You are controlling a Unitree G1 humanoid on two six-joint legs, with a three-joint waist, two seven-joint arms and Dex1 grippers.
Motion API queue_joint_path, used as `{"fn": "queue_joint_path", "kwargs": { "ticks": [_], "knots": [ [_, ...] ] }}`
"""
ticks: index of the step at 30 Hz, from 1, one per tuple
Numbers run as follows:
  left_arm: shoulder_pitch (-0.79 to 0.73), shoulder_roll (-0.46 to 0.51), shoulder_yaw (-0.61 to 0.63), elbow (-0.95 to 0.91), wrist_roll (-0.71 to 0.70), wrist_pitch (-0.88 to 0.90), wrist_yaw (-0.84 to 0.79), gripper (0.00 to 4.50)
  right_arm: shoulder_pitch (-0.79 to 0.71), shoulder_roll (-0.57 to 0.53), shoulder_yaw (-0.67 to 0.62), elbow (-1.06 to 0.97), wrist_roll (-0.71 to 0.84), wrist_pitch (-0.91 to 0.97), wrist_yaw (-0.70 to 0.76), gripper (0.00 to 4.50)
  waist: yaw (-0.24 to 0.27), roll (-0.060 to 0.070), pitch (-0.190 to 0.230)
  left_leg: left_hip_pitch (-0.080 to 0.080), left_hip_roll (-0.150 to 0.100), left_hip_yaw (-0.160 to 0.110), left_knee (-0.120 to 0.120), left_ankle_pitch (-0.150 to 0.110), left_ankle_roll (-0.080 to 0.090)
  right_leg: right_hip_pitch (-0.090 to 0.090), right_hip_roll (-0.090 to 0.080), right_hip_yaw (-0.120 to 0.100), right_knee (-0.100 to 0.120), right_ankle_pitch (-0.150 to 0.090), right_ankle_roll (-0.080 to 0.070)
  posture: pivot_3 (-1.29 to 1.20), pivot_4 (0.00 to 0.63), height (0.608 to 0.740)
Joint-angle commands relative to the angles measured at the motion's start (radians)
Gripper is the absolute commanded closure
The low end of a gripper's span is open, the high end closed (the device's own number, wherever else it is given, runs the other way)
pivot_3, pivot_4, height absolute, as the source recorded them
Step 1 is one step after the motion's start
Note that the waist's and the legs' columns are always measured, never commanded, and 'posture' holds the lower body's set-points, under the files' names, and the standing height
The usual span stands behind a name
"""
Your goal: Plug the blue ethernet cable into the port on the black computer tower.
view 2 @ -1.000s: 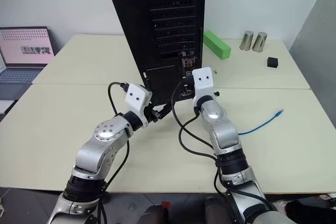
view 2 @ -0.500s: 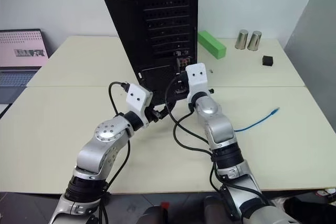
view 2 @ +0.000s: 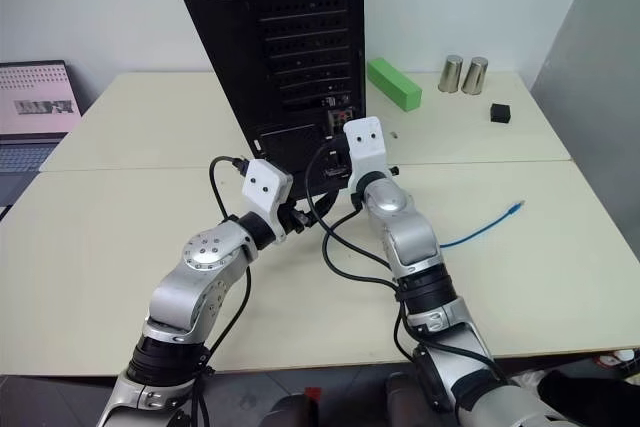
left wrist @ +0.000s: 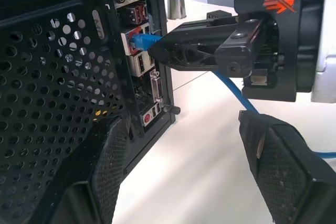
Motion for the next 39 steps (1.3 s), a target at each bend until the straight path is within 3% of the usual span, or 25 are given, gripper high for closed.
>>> {"fn": "queue_joint_path", "kwargs": {
  "ticks": [1,39],
  "knots": [
    [-0.003,-0.007,0.004,-0.038,0.01,-0.024,-0.006,1.0,-0.087,0.007,-0.037,-0.009,0.003,-0.047,-0.007,4.5,0.0,0.0,0.0,0.0,0.0,0.0,0.0,0.0,0.0,0.0,0.0,0.0,0.0,0.0,0.0,0.0,0.15,0.74],
    [0.001,-0.021,-0.001,-0.038,0.03,-0.038,-0.021,1.0,-0.205,0.008,-0.074,0.036,0.054,-0.025,0.054,4.5,-0.019,0.0,0.001,-0.001,0.003,0.004,-0.001,0.002,0.003,-0.005,0.004,0.002,0.001,0.005,-0.003,0.0,0.15,0.74]
  ]
}}
